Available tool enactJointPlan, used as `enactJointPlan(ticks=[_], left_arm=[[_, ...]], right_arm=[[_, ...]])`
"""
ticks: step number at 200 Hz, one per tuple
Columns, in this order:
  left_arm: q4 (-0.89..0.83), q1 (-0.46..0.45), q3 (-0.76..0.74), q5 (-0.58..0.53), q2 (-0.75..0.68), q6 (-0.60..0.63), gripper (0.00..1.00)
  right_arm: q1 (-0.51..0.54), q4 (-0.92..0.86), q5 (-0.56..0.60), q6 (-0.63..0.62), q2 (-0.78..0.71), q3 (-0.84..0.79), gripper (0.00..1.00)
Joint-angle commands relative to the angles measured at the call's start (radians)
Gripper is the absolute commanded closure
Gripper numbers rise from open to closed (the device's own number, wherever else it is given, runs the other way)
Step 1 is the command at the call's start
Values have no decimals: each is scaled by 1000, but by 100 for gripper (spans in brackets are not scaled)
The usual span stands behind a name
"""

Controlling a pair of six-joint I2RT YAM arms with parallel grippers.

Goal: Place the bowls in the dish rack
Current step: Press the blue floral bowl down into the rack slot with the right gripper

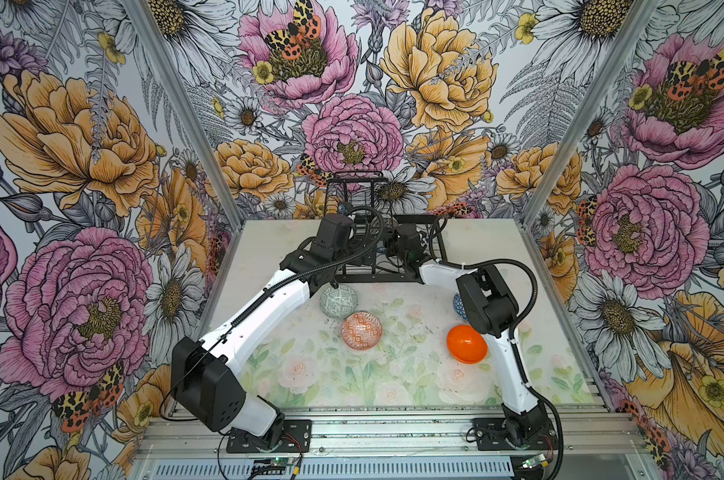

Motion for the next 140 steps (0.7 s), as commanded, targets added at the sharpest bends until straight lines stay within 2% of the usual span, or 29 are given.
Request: enactJointPlan(ticks=[1,108,140], left_arm=[[14,11,-4,-24,0,-6,1],[13,10,-4,-27,7,-12,1],[13,10,4,-25,15,-16,1]], right_arm=[[15,-213,-42,22,0,-14,100],[-2,-212,-93,22,12,0,100],[-8,-199,-112,19,20,16,95]])
